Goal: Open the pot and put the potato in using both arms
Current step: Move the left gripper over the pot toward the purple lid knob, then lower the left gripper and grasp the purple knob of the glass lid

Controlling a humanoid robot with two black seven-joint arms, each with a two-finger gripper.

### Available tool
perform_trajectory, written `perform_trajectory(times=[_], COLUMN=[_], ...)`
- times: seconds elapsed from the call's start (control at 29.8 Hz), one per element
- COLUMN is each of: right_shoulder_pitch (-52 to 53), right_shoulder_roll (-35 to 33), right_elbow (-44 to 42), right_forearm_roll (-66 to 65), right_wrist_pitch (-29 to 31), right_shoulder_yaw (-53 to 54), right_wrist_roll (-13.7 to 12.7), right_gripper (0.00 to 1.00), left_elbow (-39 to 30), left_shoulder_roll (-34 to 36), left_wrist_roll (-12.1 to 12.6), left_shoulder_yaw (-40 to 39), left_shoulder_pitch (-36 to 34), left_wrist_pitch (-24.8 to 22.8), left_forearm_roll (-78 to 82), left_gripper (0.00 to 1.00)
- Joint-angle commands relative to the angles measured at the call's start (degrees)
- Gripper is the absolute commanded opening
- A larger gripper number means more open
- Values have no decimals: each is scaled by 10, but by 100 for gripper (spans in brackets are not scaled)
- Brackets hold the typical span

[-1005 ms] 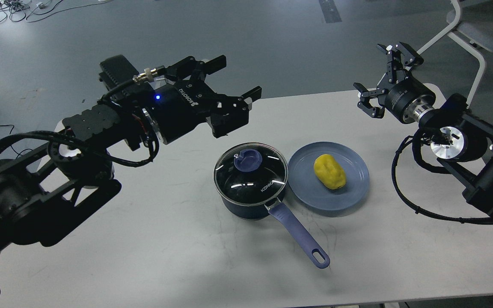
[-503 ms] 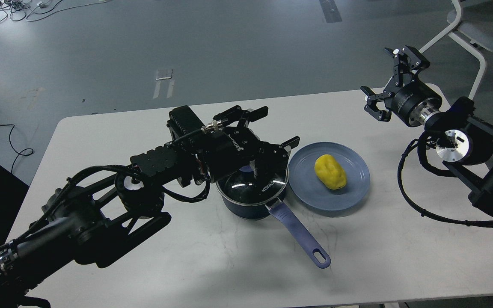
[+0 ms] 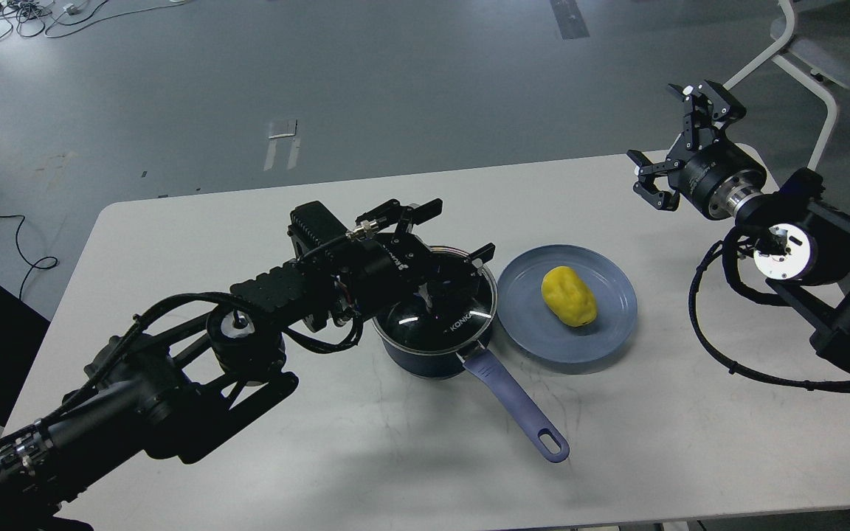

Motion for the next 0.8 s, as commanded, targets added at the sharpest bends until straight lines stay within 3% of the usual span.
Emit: perform_trajectory(times=[0.0, 0.77], right_shoulder_pitch=[1, 1], right_shoulder_roll=[1, -1], right_elbow=[0, -1], right_forearm_roll=[0, 0], right_wrist_pitch=[0, 0], right_shoulder_yaw=[0, -3], right_wrist_roll=[0, 0], right_gripper=[100, 100], left_elbow=[0, 32], left_shoulder_roll=[4, 7], left_wrist_roll=[0, -20], left_shoulder_yaw=[4, 37], left_shoulder_pitch=[8, 24], left_wrist_pitch=[2, 39], left_forearm_roll=[0, 0], left_gripper=[98, 98])
